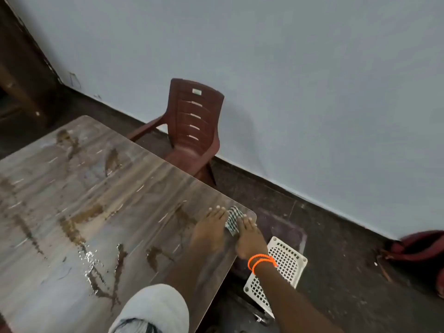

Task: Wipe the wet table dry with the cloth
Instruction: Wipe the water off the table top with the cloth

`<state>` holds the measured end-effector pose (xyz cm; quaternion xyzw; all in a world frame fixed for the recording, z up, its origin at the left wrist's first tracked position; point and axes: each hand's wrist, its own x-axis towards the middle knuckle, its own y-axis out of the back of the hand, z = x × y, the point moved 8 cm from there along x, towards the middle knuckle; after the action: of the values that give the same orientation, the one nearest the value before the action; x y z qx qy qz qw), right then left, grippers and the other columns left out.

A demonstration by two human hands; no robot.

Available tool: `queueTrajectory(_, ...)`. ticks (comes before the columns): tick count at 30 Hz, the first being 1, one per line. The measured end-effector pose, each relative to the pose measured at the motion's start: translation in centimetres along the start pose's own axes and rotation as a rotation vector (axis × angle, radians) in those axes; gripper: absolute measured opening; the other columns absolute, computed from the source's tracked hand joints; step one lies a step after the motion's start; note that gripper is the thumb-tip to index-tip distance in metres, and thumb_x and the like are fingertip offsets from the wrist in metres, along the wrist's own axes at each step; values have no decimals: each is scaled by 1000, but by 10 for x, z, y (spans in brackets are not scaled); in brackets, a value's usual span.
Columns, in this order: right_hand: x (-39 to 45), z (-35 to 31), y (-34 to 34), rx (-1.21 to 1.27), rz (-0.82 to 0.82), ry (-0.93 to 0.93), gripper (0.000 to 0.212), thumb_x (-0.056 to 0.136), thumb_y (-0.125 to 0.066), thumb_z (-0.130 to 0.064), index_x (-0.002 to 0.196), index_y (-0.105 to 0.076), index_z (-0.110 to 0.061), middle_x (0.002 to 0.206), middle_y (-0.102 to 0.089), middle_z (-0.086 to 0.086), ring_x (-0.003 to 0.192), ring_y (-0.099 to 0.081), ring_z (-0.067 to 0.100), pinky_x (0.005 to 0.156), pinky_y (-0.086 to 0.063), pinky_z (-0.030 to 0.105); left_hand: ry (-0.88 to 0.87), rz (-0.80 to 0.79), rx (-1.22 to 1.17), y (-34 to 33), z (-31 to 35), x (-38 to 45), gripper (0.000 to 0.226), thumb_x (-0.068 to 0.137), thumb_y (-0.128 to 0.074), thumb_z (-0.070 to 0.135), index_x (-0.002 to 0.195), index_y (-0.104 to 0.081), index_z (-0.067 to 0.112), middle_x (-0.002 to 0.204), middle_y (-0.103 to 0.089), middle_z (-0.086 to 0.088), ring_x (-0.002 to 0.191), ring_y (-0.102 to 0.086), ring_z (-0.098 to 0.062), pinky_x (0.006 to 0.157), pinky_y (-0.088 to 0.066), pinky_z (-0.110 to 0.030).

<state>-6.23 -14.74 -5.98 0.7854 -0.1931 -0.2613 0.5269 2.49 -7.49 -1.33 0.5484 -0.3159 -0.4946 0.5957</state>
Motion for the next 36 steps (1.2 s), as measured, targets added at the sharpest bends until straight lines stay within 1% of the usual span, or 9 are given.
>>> queueTrajectory(3,15,18,-37,45,-30,-74,68,91,-41,-24,152,-14,-13,160,-10,10,147,-6,23,117,-13,35,-49,-11,-9,-35,0,28,66,90,-31,33,152,-26,11,159,-23,-8,149,-13,-22,120,-6,-35)
queueTrajectory(8,43,29,-76,55,72,-114,73,93,-42,-39,153,-9,-14,160,-6,6,147,-2,19,119,-8,38,-152,-27,80,-80,-3,77,66,90,-23,26,154,-17,12,162,-12,-6,150,-1,-17,121,-1,-34)
queueTrajectory(11,49,33,-92,22,109,-150,76,88,-49,-36,152,-16,-12,158,-18,7,146,-9,20,117,-7,40,-159,-87,108,-106,-11,98,62,95,-27,23,155,-13,11,163,-8,-6,149,3,-18,121,2,-34)
queueTrajectory(16,65,35,-93,-7,156,-136,73,88,-52,-30,151,-20,-10,158,-16,8,146,-9,22,115,-8,42,-158,-43,80,-118,-22,119,79,80,2,28,154,-14,11,163,-8,-6,149,4,-16,121,2,-36)
queueTrajectory(19,89,30,-87,-3,174,-95,66,91,-37,-32,152,-18,-13,158,-11,6,147,-3,20,117,-1,41,-150,-13,66,-114,-40,132,75,82,-3,27,154,-17,9,162,-11,-8,149,1,-18,122,-1,-37)
queueTrajectory(22,109,20,-81,3,191,-76,60,95,-27,-34,151,-21,-14,158,-17,7,147,-5,20,117,0,40,-123,18,72,-108,-62,135,70,85,-16,27,150,-28,6,159,-23,-11,148,-11,-20,121,-11,-39)
queueTrajectory(24,111,14,-85,-2,193,-86,57,98,-27,-35,151,-21,-14,158,-17,6,147,-3,19,118,-3,41,-116,45,58,-110,-73,126,65,88,-25,27,147,-34,4,156,-28,-13,147,-17,-23,120,-18,-41)
queueTrajectory(28,83,6,-96,3,202,-82,55,100,-28,-35,151,-20,-16,159,-14,4,147,2,17,118,-9,41,-129,70,-23,-120,-67,94,60,87,-34,24,141,-43,-1,150,-39,-18,143,-28,-29,114,-18,-43)
queueTrajectory(36,49,44,-90,28,259,-263,53,101,-26,-36,151,-23,-19,159,-18,5,147,-3,16,118,-12,42,-219,-22,32,-133,-20,97,57,92,-28,26,141,-45,2,149,-42,-17,144,-29,-29,117,-24,-44)
